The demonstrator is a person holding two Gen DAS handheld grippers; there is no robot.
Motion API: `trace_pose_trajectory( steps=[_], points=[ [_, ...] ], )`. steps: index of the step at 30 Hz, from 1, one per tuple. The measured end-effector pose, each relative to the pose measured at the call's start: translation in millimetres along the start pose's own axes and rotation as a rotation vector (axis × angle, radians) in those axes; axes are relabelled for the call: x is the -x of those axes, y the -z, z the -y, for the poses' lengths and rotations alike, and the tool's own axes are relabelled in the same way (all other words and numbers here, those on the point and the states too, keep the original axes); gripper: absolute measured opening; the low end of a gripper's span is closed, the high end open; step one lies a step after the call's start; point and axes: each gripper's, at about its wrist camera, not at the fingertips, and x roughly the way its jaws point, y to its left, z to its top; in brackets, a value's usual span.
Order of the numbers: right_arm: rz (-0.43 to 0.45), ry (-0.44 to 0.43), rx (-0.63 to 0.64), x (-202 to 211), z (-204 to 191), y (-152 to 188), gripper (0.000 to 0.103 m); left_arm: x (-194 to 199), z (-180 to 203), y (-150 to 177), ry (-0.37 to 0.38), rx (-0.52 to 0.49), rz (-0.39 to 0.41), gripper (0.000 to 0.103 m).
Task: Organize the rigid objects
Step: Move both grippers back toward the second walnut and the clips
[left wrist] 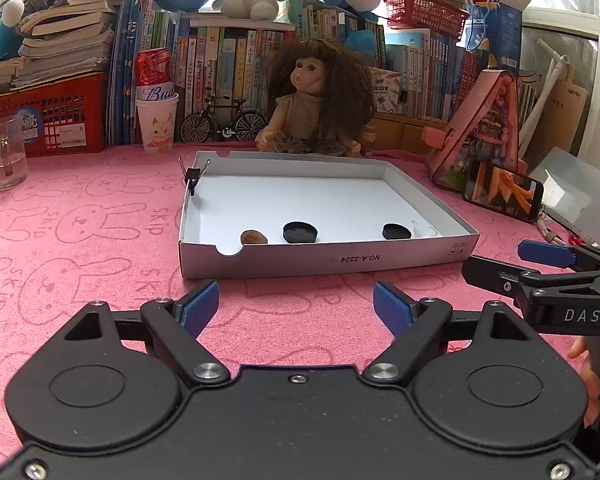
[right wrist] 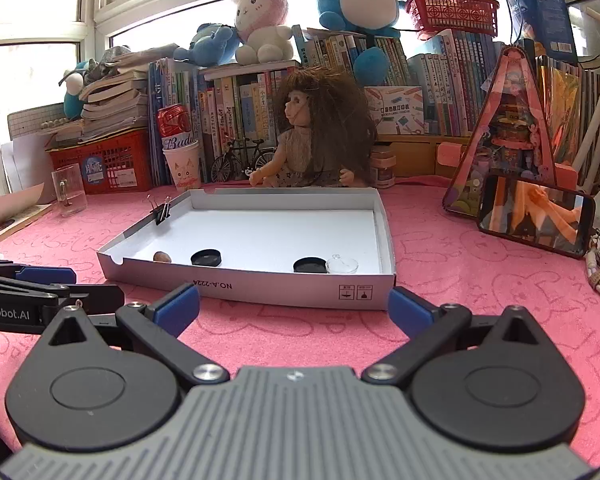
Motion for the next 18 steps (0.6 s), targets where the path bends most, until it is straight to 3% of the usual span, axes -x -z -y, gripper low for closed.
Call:
trace_pose_trajectory(
  steps=[18],
  points=[
    [-0.003,-0.026,0.021,25.8,-0.7,32.4,0.103,24.5,-0.3,37.1,0.014,-0.036,0.017,0.084]
  ],
)
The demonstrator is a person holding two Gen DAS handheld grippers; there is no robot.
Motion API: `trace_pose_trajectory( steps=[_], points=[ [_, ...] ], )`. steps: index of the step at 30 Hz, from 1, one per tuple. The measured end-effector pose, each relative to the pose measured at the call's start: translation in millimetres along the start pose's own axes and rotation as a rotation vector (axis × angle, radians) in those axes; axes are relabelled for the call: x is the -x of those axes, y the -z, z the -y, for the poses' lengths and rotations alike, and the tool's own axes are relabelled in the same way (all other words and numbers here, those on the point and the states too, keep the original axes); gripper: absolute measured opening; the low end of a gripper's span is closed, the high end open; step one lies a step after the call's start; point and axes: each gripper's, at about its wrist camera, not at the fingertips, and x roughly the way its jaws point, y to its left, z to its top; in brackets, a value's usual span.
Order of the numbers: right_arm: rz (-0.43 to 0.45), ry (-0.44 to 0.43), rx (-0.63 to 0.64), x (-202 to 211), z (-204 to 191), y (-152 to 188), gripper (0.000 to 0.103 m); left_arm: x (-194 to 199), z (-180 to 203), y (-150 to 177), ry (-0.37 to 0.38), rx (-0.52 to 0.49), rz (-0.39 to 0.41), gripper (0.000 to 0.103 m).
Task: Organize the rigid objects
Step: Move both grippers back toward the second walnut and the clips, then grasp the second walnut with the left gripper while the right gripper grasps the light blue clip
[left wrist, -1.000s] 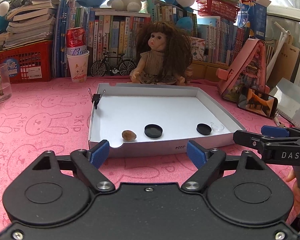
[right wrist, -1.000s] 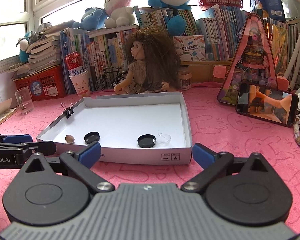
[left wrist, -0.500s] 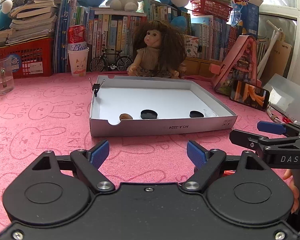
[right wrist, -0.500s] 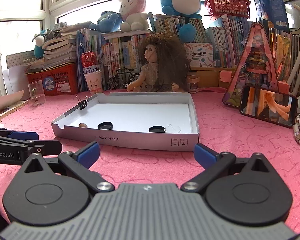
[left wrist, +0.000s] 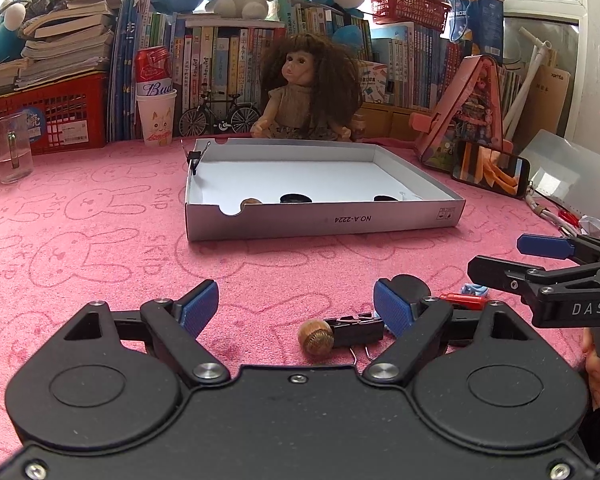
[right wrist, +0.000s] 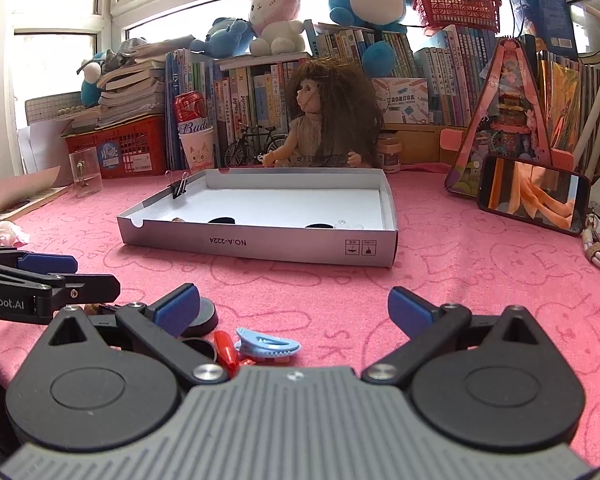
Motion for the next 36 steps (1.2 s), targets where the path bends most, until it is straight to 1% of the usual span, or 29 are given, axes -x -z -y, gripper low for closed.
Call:
trace_pose_trajectory(
  steps=[5,12,16,21,24,29,32,34,36],
  points=[
    [-0.008,-0.001,0.018,6.8,-3.3,8.2,0.103,10.0,-2.5,3.9,0.012,0.015,0.024,0.083],
    [-0.012,-0.001,-0.004,9.6,-3.4,13.6,0.103,22.0,-4.4,7.6,0.032,0.017,0.047,0.081],
    [-0.01,0.005,-0.009,11.1,-3.5,17.1,0.103,23.8,-4.3,11.8,0.056,0.028,0.03,0.075],
    [-0.004,0.019,-0.016,12.9,-2.7,22.6,0.103,21.5,-0.2,18.1,0.077,0.029,0.004,0.065],
    [-0.004,0.034,-0.022,13.4,-2.0,23.9,0.098,20.2,1.7,20.2,0.081,0.028,-0.004,0.06],
    [0.002,0.024,-0.046,15.6,0.0,25.8,0.092,17.9,3.3,23.0,0.078,0.028,-0.011,0.054],
    [0.006,0.012,-0.028,16.9,-3.8,26.8,0.089,16.0,4.1,23.3,0.059,0.023,-0.009,0.049],
    [0.005,0.018,-0.01,16.6,-7.0,26.7,0.085,14.4,3.5,22.4,0.051,0.027,-0.008,0.047],
    [0.0,0.04,0.002,14.8,-10.0,26.1,0.082,12.6,2.7,21.7,0.038,0.034,-0.012,0.044]
  ],
)
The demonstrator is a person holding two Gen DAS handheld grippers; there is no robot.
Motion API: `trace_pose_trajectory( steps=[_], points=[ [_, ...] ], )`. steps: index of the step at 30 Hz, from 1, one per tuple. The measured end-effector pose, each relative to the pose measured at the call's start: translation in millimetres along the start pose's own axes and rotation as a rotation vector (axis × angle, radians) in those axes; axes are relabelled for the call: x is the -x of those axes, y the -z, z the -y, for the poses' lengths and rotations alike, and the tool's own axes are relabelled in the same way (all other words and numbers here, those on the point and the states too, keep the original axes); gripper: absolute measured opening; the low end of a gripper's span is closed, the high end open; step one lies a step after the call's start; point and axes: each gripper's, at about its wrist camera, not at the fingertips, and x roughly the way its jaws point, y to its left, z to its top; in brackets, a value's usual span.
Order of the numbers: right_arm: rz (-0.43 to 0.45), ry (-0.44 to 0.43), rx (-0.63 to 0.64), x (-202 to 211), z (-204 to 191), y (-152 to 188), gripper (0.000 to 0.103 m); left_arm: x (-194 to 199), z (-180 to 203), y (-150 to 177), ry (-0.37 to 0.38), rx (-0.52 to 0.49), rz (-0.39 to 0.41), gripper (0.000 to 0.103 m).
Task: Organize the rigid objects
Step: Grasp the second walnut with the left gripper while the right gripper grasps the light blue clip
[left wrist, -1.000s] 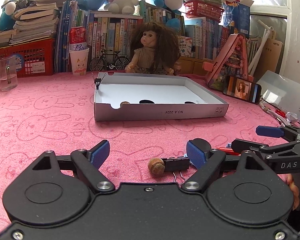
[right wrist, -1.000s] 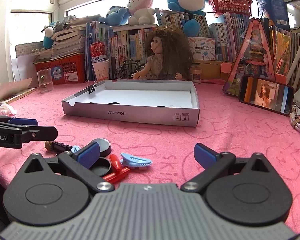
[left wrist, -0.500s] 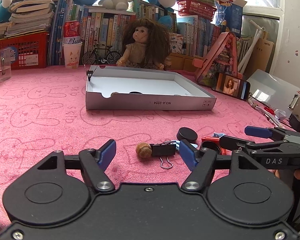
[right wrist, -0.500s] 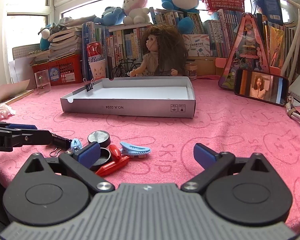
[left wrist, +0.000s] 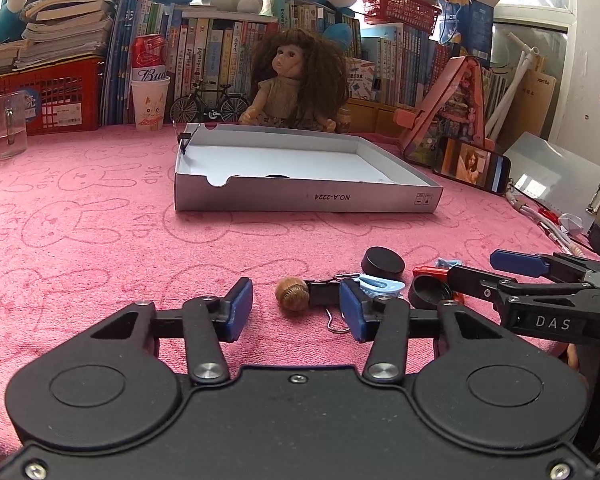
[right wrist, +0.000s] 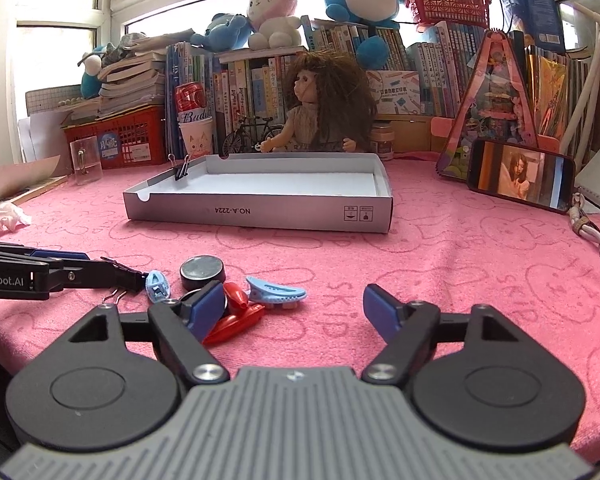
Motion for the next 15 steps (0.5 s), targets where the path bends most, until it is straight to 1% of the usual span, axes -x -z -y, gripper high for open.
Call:
trace_pose_trajectory(
  steps=[5,12,15],
  points=[
    [-0.007,0.046,0.01,-5.0,-1.0,-2.1,0.078,-3.6,-2.7,-0.2,-0.053,0.002,-0.008,0.035],
    [0.022,0.075,-0.051,-2.3,7.7,-6.8,0.076,-5.1,-6.6,-2.1,-0.059,0.017,0.003,0.034],
    [0.017,0.103,-0.071,-3.8,12.4,-7.4,0.076,-6.4,-4.8,-2.4,-0.049,0.01,0.011,0.029]
  ],
)
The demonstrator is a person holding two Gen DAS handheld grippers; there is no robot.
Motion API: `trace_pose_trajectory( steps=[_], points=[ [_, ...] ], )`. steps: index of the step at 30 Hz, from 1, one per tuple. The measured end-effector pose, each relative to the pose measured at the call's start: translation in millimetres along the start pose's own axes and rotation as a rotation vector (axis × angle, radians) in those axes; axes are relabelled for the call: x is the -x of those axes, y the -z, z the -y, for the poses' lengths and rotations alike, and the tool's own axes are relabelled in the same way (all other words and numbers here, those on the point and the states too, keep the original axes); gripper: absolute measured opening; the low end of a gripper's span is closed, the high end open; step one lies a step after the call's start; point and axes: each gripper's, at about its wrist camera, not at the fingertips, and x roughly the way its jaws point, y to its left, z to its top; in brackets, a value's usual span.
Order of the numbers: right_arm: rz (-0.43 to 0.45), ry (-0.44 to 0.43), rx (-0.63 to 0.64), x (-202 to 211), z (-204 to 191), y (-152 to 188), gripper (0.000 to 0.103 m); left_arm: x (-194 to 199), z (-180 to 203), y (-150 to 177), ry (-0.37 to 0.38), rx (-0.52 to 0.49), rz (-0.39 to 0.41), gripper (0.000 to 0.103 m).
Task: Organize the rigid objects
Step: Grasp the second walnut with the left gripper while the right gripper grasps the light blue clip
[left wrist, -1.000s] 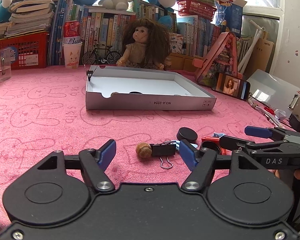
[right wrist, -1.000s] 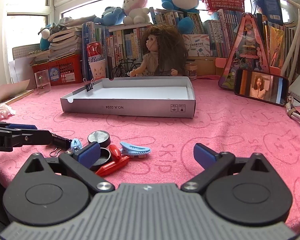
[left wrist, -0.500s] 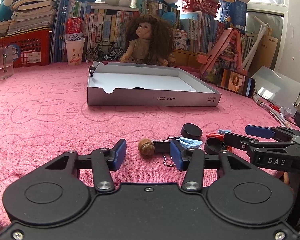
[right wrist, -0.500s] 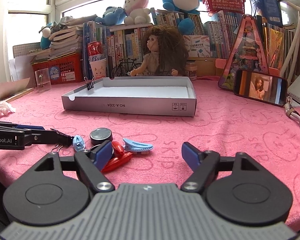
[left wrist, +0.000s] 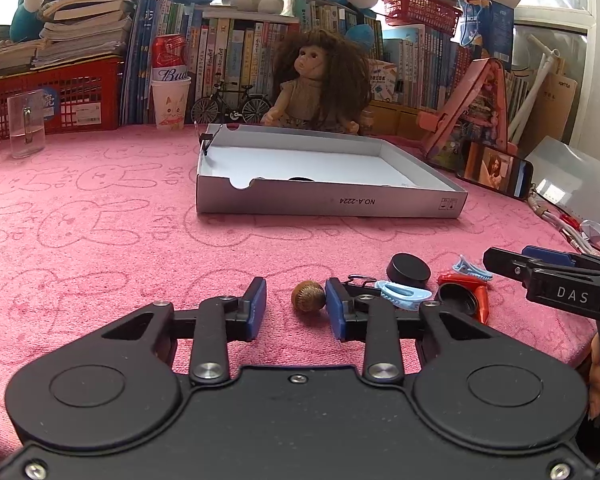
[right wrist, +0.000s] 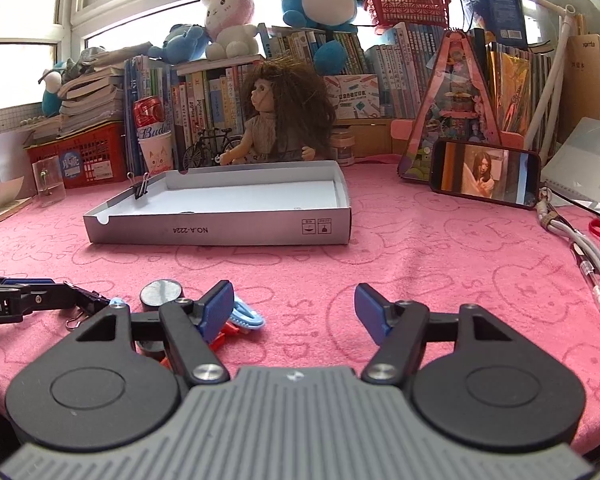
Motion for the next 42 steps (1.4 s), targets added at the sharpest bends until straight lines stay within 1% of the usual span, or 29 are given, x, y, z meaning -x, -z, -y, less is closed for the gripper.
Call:
trace_pose_trajectory(
  steps=[4,11,14,17,20,22,23,25,28,30,42],
  points=[
    [-0.022,0.023,0.025,-4.6,-2.0,2.1,0.076,-5.2,5.2,0.6,0.0,-0.019,-0.008,0.028],
    [-0.022,-0.006,0.042,-10.0,-11.0,1.8,0.076,-8.5,8.9,1.0,-0.012,-0.031,-0.005,0.021],
    [-0.028,-0.02,0.046,-13.2,-15.0,1.1,0.072,-8.8,8.9,1.4,-0.009,-0.027,-0.003,0.018],
    [-0.032,-0.031,0.044,-15.5,-17.7,0.9,0.069,-8.8,8.6,1.3,-0.01,-0.025,-0.001,0.018],
    [-0.042,-0.049,0.039,-18.2,-19.8,0.5,0.057,-9.6,8.0,0.5,-0.012,-0.023,0.001,0.017],
    [-0.052,-0.073,0.037,-19.3,-21.1,0.1,0.04,-9.6,8.1,0.7,-0.012,-0.025,0.002,0.017],
    [-0.055,-0.079,0.039,-20.0,-22.4,-0.1,0.037,-9.5,8.1,0.9,-0.012,-0.024,0.002,0.017],
    [-0.059,-0.093,0.047,-20.6,-24.7,-0.1,0.028,-9.7,7.9,0.6,-0.013,-0.022,0.003,0.018],
    [-0.059,-0.102,0.044,-20.2,-26.1,-0.3,0.022,-10.5,7.8,-1.5,-0.018,-0.019,0.007,0.017],
    [-0.053,-0.097,0.041,-19.5,-25.7,-0.9,0.021,-10.6,7.5,-2.7,-0.022,-0.016,0.009,0.017],
    [-0.031,-0.029,0.008,-17.6,-9.2,-7.5,0.02,-13.0,2.6,-10.3,-0.044,-0.008,0.016,0.017]
  ],
)
